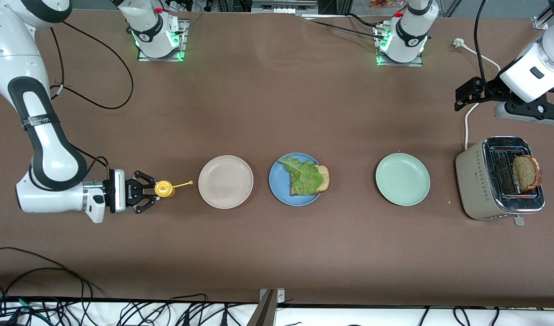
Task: Make sandwich in blue plate with both arms
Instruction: 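Carry the mustard bottle back beside the white plate with the right gripper, then set the mustard bottle down and open the right gripper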
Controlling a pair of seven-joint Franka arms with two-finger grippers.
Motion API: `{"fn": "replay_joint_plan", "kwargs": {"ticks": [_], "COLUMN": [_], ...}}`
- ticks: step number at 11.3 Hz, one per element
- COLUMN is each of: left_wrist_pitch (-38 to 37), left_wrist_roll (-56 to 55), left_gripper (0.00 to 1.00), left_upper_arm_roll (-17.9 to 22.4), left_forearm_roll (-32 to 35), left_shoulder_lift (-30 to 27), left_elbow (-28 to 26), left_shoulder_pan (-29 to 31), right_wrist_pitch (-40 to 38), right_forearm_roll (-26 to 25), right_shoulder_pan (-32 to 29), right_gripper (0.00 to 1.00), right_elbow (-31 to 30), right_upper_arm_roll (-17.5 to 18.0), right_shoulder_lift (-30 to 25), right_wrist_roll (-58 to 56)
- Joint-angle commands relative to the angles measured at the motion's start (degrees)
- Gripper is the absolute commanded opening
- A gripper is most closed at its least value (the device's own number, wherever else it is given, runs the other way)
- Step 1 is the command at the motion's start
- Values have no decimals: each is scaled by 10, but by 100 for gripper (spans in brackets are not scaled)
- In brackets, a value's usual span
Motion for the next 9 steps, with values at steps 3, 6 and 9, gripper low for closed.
{"fn": "replay_joint_plan", "kwargs": {"ticks": [3,6,9], "left_wrist_pitch": [-12,-12,-12], "left_wrist_roll": [-4,-4,-4], "left_gripper": [100,100,100], "left_upper_arm_roll": [-1,-1,-1], "left_forearm_roll": [18,18,18], "left_shoulder_lift": [1,1,1], "left_elbow": [11,11,11], "left_shoulder_pan": [-2,-2,-2], "right_wrist_pitch": [13,48,74], "right_forearm_roll": [87,92,124], "right_shoulder_pan": [-10,-6,4], "right_gripper": [0,0,0], "right_elbow": [8,8,7], "right_upper_arm_roll": [16,17,17], "right_shoulder_lift": [55,79,103], "right_wrist_roll": [-132,-162,-198]}}
